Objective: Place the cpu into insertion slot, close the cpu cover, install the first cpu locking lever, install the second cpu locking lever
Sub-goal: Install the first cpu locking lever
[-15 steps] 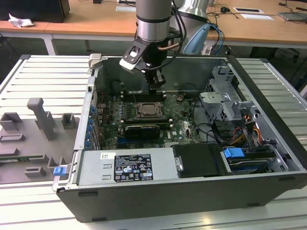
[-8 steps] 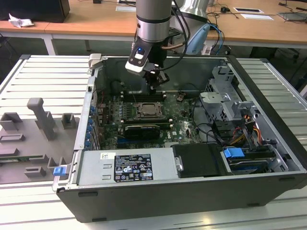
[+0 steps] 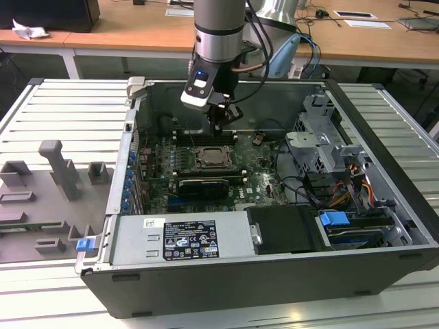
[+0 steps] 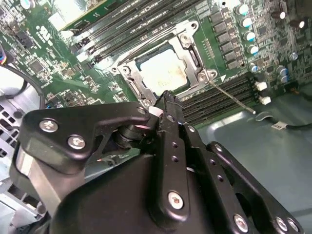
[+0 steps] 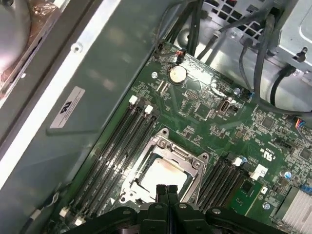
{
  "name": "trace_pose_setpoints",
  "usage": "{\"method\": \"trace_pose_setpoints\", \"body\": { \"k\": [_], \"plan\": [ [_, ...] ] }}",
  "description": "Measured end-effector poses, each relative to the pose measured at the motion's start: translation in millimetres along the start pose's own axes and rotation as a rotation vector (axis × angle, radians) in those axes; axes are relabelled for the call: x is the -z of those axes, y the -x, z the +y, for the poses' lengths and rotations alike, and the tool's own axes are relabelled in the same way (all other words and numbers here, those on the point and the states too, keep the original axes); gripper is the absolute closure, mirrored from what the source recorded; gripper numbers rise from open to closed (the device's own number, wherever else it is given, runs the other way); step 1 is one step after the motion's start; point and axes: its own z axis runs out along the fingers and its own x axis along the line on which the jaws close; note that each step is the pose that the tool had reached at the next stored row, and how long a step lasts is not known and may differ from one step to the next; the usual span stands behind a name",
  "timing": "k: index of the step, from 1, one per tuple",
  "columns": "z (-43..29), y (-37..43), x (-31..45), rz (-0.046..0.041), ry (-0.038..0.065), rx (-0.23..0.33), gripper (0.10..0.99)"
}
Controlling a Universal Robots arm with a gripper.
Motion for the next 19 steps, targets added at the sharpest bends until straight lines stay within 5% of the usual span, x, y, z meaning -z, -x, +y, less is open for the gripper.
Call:
{"method": "trace_pose_setpoints", "body": {
  "k": [9,19],
  "plan": [
    [0.0,0.1,0.0,0.0105,-0.001,0.199,0.980],
    [-0.1,0.1,0.1,0.0176,-0.001,0.335,0.980]
  ]
}}
